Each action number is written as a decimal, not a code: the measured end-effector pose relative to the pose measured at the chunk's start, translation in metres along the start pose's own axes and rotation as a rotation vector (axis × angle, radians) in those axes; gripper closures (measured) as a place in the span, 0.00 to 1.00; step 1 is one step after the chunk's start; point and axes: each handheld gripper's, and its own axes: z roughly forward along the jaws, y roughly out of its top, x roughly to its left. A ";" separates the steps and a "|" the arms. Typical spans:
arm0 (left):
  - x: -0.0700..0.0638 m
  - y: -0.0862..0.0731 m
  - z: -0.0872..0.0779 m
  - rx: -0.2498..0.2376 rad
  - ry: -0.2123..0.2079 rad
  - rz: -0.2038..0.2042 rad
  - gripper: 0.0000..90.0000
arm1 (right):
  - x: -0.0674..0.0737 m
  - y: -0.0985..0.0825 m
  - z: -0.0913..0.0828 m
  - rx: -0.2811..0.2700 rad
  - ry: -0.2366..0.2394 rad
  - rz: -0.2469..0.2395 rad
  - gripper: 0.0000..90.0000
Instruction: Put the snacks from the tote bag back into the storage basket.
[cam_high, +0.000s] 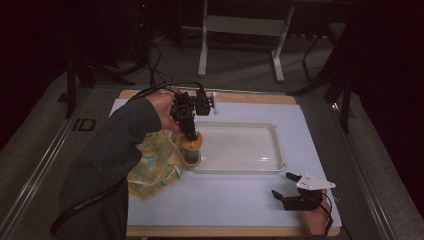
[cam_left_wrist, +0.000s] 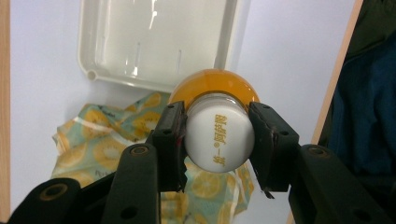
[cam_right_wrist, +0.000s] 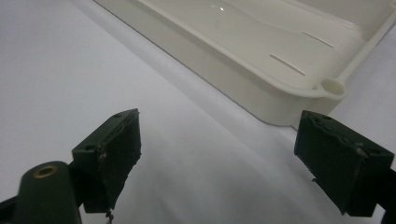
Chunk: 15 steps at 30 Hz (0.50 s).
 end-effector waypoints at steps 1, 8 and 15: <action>0.000 0.001 0.001 0.000 -0.003 -0.003 0.65 | 0.000 0.000 0.000 0.001 0.000 0.001 0.16; 0.002 0.010 0.003 -0.003 -0.005 -0.005 0.65 | 0.000 0.000 0.000 -0.001 0.002 0.000 0.16; 0.002 0.016 0.007 0.001 -0.001 -0.006 0.65 | -0.001 0.000 0.000 -0.002 0.004 0.001 0.16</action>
